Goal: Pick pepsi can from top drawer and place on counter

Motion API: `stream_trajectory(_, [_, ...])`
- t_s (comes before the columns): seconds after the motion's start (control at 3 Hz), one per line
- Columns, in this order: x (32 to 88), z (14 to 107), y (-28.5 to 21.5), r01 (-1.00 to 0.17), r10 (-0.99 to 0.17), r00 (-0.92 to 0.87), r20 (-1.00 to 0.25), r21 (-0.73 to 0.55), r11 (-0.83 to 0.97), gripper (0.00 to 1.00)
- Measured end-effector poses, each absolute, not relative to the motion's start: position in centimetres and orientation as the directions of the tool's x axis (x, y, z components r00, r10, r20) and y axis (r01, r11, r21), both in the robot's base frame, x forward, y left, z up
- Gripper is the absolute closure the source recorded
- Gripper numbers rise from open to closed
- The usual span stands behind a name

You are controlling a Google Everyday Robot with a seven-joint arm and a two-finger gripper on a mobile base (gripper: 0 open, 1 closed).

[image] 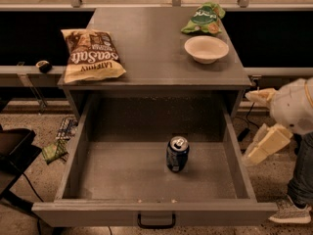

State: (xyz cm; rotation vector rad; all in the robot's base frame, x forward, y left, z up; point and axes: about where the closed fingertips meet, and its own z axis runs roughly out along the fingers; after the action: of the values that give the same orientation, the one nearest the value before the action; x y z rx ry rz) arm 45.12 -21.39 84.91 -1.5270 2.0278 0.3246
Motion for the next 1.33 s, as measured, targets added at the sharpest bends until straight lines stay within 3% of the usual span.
stream_trajectory(0.33, [46.5, 82.7, -19.7, -0.926, -0.655, -0.095, -0.749, -0.175, 0.335, 0.00])
stream_trajectory(0.67, [47.2, 82.0, -18.1, -0.923, -0.534, -0.002, -0.845, -0.205, 0.326, 0.00])
stream_trajectory(1.33, [48.0, 79.3, -16.0, -0.936, -0.433, 0.054, -0.900, -0.196, 0.292, 0.00])
